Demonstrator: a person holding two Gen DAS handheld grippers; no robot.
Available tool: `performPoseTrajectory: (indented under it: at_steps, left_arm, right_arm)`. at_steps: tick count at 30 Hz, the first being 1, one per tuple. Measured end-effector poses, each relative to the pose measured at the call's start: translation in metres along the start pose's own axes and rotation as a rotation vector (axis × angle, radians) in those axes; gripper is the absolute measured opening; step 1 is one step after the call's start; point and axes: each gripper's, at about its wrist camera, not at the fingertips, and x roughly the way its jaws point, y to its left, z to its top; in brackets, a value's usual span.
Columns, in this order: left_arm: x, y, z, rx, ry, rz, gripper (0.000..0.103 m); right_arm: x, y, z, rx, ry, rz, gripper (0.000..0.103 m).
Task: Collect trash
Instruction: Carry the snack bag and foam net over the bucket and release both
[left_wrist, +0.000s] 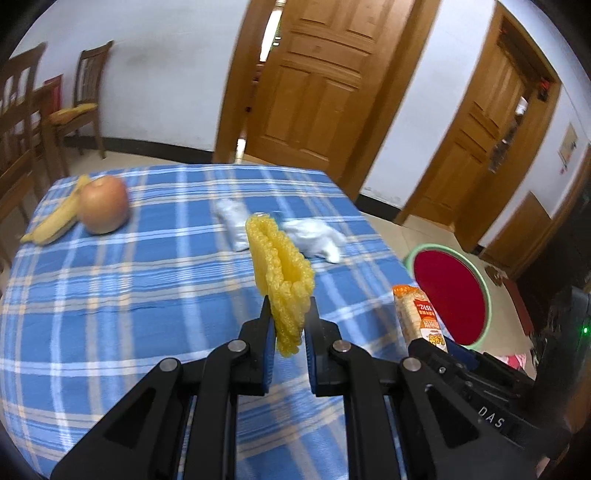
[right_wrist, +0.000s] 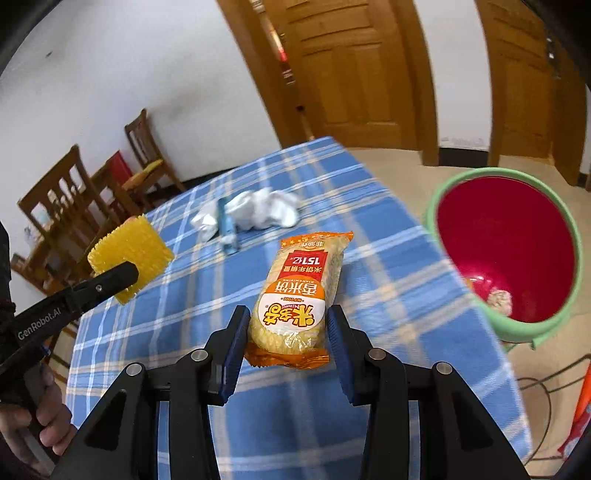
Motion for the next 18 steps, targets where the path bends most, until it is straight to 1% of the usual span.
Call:
performPoseTrajectory:
  at_steps: [5,11,18]
  left_arm:
    - [0.014,-0.038,0.004,0.072,0.023,-0.05,0.013]
    - [0.034,-0.082,0.009,0.151,0.054,-0.089,0.013]
    - [0.058,-0.123,0.012,0.219,0.087,-0.128,0.013]
  right_arm:
    - [-0.017,-0.032,0.004,0.061,-0.038,-0.036,0.044]
    - [-0.033,-0.071,0.007,0.131,-0.076,-0.086,0.044]
    - [-0.04,-0.113,0.01,0.207,-0.09,-0.129,0.044]
